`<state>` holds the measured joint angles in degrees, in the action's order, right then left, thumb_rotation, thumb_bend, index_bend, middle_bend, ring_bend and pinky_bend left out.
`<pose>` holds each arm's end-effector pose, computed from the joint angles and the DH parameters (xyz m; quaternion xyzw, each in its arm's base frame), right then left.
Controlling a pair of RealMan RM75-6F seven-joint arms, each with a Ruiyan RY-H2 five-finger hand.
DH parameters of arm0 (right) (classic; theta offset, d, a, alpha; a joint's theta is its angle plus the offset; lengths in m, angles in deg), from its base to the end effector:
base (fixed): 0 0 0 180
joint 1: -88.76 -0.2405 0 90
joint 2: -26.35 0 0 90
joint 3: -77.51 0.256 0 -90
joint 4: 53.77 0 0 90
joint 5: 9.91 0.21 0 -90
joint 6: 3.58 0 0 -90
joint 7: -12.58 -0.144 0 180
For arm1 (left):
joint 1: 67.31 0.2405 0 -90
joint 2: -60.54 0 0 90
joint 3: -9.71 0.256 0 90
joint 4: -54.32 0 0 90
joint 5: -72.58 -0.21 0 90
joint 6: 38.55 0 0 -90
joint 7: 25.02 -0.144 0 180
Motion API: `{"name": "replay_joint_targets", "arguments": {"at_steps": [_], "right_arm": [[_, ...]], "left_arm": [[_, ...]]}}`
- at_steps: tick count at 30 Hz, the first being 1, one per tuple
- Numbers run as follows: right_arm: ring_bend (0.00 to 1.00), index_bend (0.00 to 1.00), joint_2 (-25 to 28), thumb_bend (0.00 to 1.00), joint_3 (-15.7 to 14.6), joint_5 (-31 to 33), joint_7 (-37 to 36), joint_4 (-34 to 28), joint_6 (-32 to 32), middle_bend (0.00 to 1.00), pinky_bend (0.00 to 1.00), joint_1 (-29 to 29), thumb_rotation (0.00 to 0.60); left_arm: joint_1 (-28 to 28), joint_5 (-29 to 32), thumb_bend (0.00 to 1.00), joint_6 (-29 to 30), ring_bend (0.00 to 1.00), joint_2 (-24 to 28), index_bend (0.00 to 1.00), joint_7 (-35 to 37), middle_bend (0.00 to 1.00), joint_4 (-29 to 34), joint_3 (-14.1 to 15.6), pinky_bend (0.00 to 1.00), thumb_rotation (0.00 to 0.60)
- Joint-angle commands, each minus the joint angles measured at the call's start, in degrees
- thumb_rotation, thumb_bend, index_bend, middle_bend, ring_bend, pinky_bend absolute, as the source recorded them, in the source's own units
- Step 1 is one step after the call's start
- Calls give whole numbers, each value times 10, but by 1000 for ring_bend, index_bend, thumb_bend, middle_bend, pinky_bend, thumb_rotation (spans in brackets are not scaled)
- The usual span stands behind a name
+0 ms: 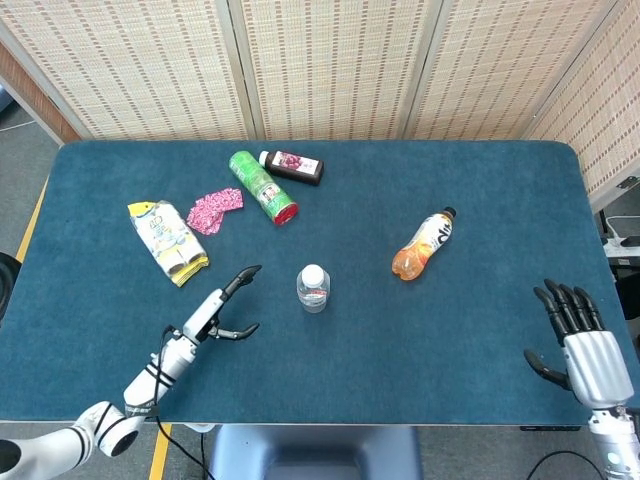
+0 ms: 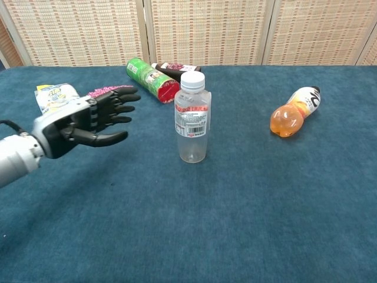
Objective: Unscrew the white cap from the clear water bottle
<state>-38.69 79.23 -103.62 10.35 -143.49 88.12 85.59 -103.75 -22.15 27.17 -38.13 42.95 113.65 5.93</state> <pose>-0.3008 -0.1666 0.1625 0.6074 -0.3433 0.4356 0.5687 -0.1909 0.3227 -0.0427 -0.5086 -0.6450 -0.5654 0.0749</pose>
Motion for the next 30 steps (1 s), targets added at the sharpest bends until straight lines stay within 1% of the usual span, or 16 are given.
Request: {"name": "replay_joint_targets", "arguments": {"at_steps": [1,5,10,15,19,27,30], "right_arm": [[0,0,4,159,1,2,-6,0,-1,0,0,1,600],[0,0,12,158,-2,1,-24,-3,-8,0,0,0,600],[0,0,18,158,-4,-1,-34,-4,-10,0,0,0,600],[0,0,23,158,-8,-3,-39,-7,-12,0,0,1,600],[0,0,25,158,-9,-2,-40,-8,-18,0,0,0,600],[0,0,26,159,-8,6,-37,-11,-25,0,0,-1,600],[0,0,27,159,-7,9,-37,-11,-27,0,0,-1,600]], "left_arm": [[-24,9,283,-18,0,-28,0,20,0,-29,-7,71,600],[-44,18,281,-30,0,-52,0,32,0,-44,-14,71,600],[-58,22,281,-41,0,-79,0,44,0,-68,-9,71,600],[-83,33,281,-66,0,-99,0,52,0,-95,-16,71,600],[-98,47,281,-79,0,-117,0,59,0,-117,-27,70,600],[-127,51,281,-95,0,-134,0,94,0,-138,-31,71,600],[-142,52,282,-101,0,-132,0,107,0,-131,-38,71,600]]}}
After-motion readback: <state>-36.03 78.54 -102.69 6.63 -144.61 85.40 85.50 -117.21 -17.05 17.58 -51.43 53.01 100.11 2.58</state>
